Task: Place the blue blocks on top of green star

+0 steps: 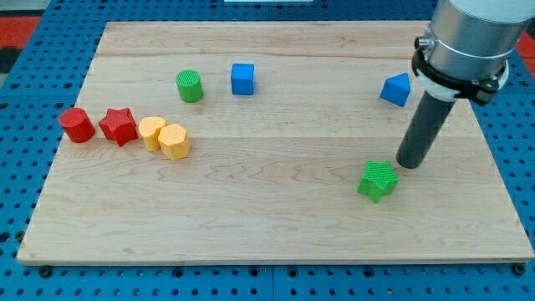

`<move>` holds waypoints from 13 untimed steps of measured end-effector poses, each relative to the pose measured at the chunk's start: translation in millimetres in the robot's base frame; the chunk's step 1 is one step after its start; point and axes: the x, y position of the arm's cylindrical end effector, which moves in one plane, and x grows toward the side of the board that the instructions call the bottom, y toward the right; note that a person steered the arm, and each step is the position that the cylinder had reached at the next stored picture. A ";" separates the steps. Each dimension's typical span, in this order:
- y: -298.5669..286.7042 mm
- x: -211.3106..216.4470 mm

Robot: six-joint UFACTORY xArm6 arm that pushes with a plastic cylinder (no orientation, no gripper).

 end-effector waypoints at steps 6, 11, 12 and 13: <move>85.9 -103.4; 28.8 -144.0; -36.0 -121.7; 3.4 -50.4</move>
